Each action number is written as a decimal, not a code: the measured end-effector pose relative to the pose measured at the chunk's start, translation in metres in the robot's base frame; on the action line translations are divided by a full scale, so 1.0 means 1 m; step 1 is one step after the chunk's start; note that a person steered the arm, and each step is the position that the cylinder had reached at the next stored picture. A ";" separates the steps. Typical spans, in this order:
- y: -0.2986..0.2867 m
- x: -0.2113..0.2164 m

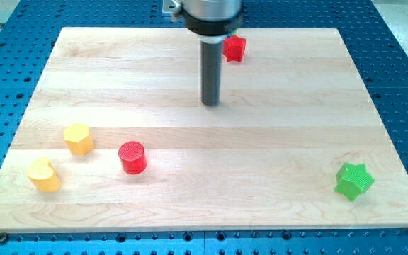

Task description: Place the red circle at the left to the blue blocks

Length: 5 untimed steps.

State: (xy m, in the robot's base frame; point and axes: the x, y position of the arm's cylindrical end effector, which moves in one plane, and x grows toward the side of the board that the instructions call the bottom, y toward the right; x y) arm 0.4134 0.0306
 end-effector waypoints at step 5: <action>-0.167 0.080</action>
State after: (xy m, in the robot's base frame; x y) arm 0.4930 -0.1363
